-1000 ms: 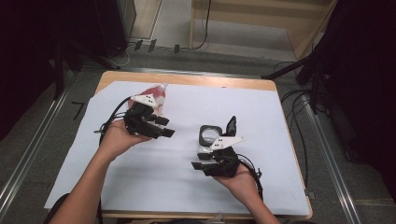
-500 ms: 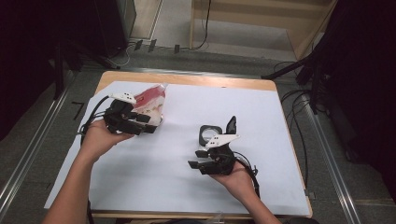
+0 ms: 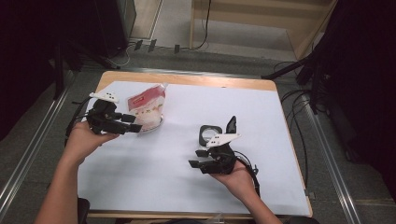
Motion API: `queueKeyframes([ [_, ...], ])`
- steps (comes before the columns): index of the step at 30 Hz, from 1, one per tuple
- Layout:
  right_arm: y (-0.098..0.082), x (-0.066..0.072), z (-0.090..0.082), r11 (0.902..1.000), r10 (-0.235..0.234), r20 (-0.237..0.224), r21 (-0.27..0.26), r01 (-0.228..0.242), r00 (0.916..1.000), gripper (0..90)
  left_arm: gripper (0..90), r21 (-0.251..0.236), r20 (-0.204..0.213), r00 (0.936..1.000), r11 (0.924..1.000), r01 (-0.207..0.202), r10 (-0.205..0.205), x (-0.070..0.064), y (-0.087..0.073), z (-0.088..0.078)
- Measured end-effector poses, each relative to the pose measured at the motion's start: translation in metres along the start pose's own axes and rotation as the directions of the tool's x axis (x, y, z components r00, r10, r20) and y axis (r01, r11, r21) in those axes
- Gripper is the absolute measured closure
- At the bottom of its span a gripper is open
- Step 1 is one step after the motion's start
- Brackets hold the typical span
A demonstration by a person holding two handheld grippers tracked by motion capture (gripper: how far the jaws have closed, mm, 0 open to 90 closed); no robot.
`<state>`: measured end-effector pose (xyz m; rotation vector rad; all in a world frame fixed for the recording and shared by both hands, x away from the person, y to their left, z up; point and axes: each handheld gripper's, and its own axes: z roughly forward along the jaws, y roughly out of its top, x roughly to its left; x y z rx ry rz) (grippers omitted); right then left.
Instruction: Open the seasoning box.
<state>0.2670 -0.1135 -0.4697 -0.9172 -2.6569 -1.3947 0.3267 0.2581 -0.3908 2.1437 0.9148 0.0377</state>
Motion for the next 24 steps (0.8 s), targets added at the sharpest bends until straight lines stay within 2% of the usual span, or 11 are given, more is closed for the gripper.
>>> queueKeyframes([
  [4,0.000,0.000,0.000,1.0000,0.000,0.001,0.001,0.000,1.0000,51.5,43.2,0.005,-0.021,0.9997,0.9999,0.010,-0.009,0.002,-0.005,-0.006],
  [7,0.000,0.000,0.000,1.0000,-0.002,0.000,0.000,0.002,1.0000,51.7,43.3,-0.028,-0.039,0.9983,0.9987,0.042,-0.043,0.011,-0.009,-0.014],
  [8,0.000,0.000,0.000,1.0000,-0.002,0.000,0.000,0.002,1.0000,51.7,43.6,-0.028,-0.039,0.9983,0.9987,0.042,-0.043,0.011,-0.009,-0.014],
  [9,0.000,0.000,0.000,1.0000,-0.002,-0.002,0.002,0.002,1.0000,51.7,43.6,-0.027,-0.060,0.9969,0.9984,0.051,-0.052,0.013,-0.010,-0.014],
  [12,0.000,0.001,0.001,0.9999,-0.007,-0.002,0.007,0.007,1.0000,51.9,44.3,-0.026,-0.072,0.9948,0.9972,0.070,-0.072,0.022,-0.009,-0.009],
  [15,0.000,0.002,0.001,0.9999,-0.011,-0.003,0.010,0.011,0.9999,52.0,44.0,-0.020,-0.076,0.9947,0.9975,0.068,-0.069,0.026,-0.005,-0.002],
  [18,0.000,0.003,0.002,0.9999,-0.012,-0.004,0.010,0.012,0.9999,52.0,44.0,-0.039,-0.073,0.9945,0.9966,0.073,-0.075,0.028,-0.001,0.003],
  [20,-0.001,0.004,0.003,0.9998,-0.013,-0.004,0.016,0.013,0.9999,52.0,44.3,-0.032,-0.073,0.9947,0.9971,0.069,-0.072,0.030,0.002,0.005],
  [24,-0.002,0.004,0.003,0.9998,-0.014,0.001,0.013,0.014,0.9999,51.9,45.6,-0.044,-0.092,0.9937,0.9972,0.060,-0.064,0.030,0.008,0.014],
])
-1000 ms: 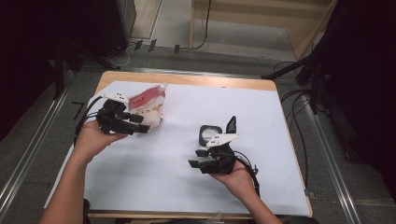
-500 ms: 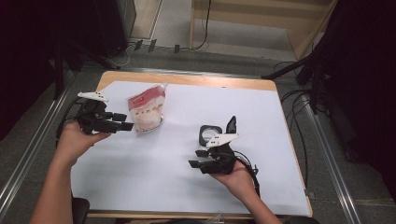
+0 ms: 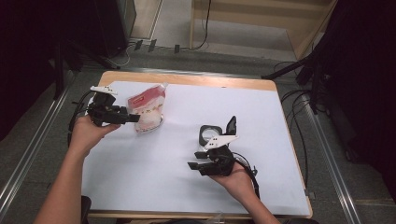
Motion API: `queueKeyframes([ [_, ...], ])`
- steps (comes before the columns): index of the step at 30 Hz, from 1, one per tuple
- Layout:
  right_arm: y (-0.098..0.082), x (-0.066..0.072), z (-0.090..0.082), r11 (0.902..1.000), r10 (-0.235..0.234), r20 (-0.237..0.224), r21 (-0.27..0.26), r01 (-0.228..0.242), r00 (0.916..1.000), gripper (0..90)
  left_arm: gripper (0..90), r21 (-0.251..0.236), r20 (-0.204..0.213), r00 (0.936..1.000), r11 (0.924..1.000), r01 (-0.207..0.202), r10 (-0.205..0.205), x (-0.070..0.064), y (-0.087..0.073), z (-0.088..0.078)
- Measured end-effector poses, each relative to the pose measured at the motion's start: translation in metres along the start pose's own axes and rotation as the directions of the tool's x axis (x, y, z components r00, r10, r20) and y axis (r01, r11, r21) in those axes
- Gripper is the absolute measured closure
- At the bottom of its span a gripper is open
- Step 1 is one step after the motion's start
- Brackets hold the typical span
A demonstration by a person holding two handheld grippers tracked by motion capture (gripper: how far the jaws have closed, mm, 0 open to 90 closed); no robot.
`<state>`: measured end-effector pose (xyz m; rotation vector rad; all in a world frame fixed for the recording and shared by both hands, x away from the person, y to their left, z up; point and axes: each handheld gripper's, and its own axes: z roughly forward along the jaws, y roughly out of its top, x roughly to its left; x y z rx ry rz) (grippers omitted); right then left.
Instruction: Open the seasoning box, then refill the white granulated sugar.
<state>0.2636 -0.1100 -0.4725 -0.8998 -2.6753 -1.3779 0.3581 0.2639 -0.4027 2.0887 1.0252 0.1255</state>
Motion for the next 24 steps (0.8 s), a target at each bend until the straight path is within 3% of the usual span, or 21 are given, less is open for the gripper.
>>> queueKeyframes([
  [8,0.000,0.001,0.003,1.0000,0.009,-0.005,-0.002,-0.009,0.9999,51.8,52.8,-0.023,-0.027,0.9996,0.9997,-0.008,0.007,-0.005,0.009,0.013],
  [17,0.001,0.003,0.007,0.9999,0.009,-0.008,0.005,-0.009,0.9999,51.8,65.2,-0.049,-0.025,0.9987,0.9978,0.044,-0.045,-0.003,0.009,0.021],
  [19,0.004,0.005,0.007,0.9997,0.023,-0.017,-0.009,-0.024,0.9996,51.8,71.5,-0.055,-0.037,0.9985,0.9977,0.038,-0.040,-0.004,0.008,0.022],
  [24,0.011,0.009,0.014,0.9999,0.010,-0.026,-0.008,-0.010,0.9996,51.4,81.6,-0.046,-0.044,0.9985,0.9985,0.031,-0.033,-0.005,0.009,0.023],
])
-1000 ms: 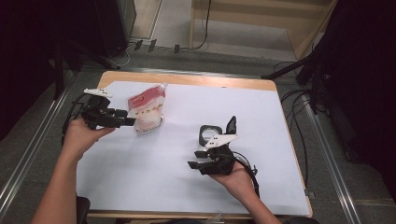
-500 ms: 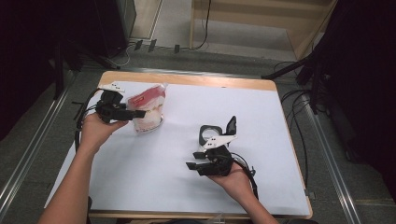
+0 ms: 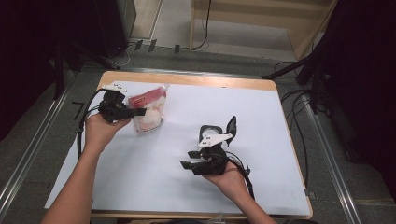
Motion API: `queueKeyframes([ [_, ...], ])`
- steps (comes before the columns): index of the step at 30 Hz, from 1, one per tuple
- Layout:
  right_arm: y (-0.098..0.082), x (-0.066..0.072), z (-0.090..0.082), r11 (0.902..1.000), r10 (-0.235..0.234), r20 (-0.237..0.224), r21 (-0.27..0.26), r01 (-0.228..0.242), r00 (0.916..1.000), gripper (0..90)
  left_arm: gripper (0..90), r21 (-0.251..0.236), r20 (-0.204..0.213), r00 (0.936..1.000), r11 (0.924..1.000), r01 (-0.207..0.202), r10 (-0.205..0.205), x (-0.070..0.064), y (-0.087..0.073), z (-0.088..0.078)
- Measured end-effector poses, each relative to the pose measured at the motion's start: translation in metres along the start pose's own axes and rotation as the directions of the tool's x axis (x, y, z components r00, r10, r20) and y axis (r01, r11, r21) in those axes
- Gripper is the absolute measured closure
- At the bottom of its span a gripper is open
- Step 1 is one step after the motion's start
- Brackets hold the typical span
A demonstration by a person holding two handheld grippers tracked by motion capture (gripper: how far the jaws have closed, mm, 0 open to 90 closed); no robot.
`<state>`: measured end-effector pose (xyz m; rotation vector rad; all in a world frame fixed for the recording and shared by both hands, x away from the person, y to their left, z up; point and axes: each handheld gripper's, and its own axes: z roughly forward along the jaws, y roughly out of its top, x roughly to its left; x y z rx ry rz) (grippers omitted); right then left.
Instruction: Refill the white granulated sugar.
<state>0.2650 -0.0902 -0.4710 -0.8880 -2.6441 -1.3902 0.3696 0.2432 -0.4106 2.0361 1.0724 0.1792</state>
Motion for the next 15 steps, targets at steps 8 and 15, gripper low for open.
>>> queueKeyframes([
  [8,0.018,0.005,0.016,0.9995,-0.031,-0.019,-0.008,0.031,0.9993,51.5,89.4,0.016,0.062,0.9959,0.9978,0.064,-0.065,0.003,0.000,0.001],
  [15,0.024,0.008,0.024,0.9989,-0.047,-0.014,-0.008,0.047,0.9988,51.5,90.0,0.028,0.055,0.9951,0.9963,0.081,-0.082,-0.003,0.008,-0.006],
])
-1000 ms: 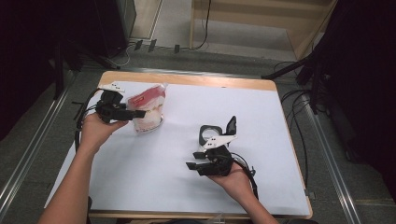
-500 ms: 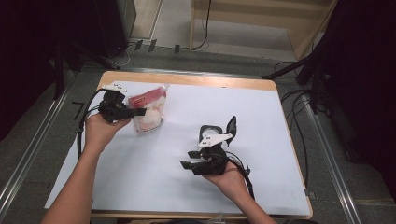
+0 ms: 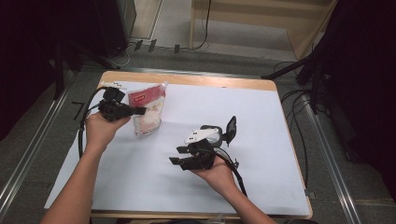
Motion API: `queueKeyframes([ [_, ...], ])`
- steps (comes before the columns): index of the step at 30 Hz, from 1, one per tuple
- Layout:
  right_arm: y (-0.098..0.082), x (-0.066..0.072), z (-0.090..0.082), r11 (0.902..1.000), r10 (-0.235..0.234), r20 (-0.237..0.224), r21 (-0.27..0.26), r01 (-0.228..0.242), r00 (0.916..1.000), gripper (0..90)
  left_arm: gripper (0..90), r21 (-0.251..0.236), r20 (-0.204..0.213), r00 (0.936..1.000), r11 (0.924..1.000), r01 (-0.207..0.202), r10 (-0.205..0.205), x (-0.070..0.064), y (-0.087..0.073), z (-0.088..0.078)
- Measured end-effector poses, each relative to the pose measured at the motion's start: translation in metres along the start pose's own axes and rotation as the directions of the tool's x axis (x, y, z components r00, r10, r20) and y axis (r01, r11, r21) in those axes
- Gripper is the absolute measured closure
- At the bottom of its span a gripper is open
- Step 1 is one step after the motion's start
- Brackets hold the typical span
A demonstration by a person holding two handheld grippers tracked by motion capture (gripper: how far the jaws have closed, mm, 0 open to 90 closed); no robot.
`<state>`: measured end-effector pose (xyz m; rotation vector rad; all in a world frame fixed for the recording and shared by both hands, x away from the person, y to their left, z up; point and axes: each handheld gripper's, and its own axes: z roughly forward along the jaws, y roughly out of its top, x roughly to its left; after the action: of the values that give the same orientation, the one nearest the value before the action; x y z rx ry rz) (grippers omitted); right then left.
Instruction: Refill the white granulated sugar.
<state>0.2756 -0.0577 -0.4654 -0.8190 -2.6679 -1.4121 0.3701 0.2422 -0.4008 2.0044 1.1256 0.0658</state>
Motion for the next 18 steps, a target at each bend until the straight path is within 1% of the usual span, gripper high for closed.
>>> queueKeyframes([
  [1,-0.001,0.001,0.001,1.0000,0.003,-0.009,0.002,-0.003,1.0000,51.5,90.0,0.000,0.000,1.0000,1.0000,0.000,0.000,0.000,0.000,0.000],
  [2,-0.001,0.001,0.001,1.0000,0.003,-0.009,0.002,-0.003,1.0000,51.5,90.0,0.000,0.011,0.9999,1.0000,0.008,-0.008,-0.002,0.001,-0.002],
  [3,-0.002,0.001,0.001,1.0000,0.000,-0.012,0.004,0.000,0.9999,51.4,90.0,0.000,0.020,0.9998,1.0000,0.002,-0.002,-0.004,0.002,-0.006],
  [5,-0.004,0.003,0.003,1.0000,-0.008,-0.021,0.001,0.008,0.9998,51.3,90.0,-0.013,0.059,0.9983,0.9999,0.005,-0.004,-0.011,0.004,-0.015],
  [6,-0.004,0.003,0.003,1.0000,-0.008,-0.021,0.001,0.008,0.9998,51.3,90.0,-0.013,0.059,0.9983,0.9999,0.005,-0.004,-0.011,0.004,-0.015],
  [8,-0.006,0.003,0.005,0.9999,-0.016,-0.012,0.003,0.016,0.9998,50.9,90.0,-0.013,0.078,0.9968,0.9998,-0.018,0.019,-0.018,0.006,-0.024],
  [9,-0.007,0.002,0.006,0.9999,-0.016,-0.011,0.002,0.016,0.9998,51.0,90.0,-0.008,0.085,0.9956,0.9992,-0.039,0.039,-0.024,0.006,-0.028],
  [10,-0.007,0.002,0.006,0.9999,-0.016,-0.011,0.002,0.016,0.9998,51.0,90.0,-0.008,0.085,0.9956,0.9992,-0.039,0.039,-0.024,0.006,-0.028],
  [11,-0.007,0.002,0.006,0.9999,-0.010,-0.010,0.006,0.010,0.9999,51.2,90.0,-0.007,0.095,0.9949,0.9994,-0.035,0.035,-0.026,0.006,-0.030],
  [12,-0.007,0.001,0.007,0.9999,-0.012,-0.009,0.003,0.012,0.9999,51.4,90.0,-0.003,0.114,0.9934,0.9998,-0.019,0.019,-0.029,0.005,-0.032],
  [13,-0.007,0.001,0.007,1.0000,-0.006,-0.007,0.003,0.006,1.0000,51.4,90.0,-0.001,0.126,0.9918,0.9998,-0.022,0.022,-0.031,0.005,-0.032],
  [15,-0.007,0.000,0.008,1.0000,-0.005,-0.008,0.001,0.005,1.0000,51.7,90.0,0.001,0.130,0.9913,0.9998,-0.022,0.022,-0.033,0.005,-0.032],
  [16,-0.007,0.000,0.009,1.0000,-0.003,0.001,0.004,0.003,1.0000,53.8,90.0,0.010,0.133,0.9907,0.9996,-0.028,0.026,-0.035,0.005,-0.032],
  [17,-0.007,0.000,0.011,1.0000,-0.003,0.008,0.007,0.003,1.0000,54.5,90.0,0.013,0.148,0.9885,0.9994,-0.033,0.030,-0.041,0.006,-0.032],
  [18,-0.007,0.000,0.011,1.0000,-0.003,0.008,0.007,0.003,1.0000,54.5,90.0,0.013,0.148,0.9885,0.9994,-0.033,0.030,-0.041,0.006,-0.032],
])
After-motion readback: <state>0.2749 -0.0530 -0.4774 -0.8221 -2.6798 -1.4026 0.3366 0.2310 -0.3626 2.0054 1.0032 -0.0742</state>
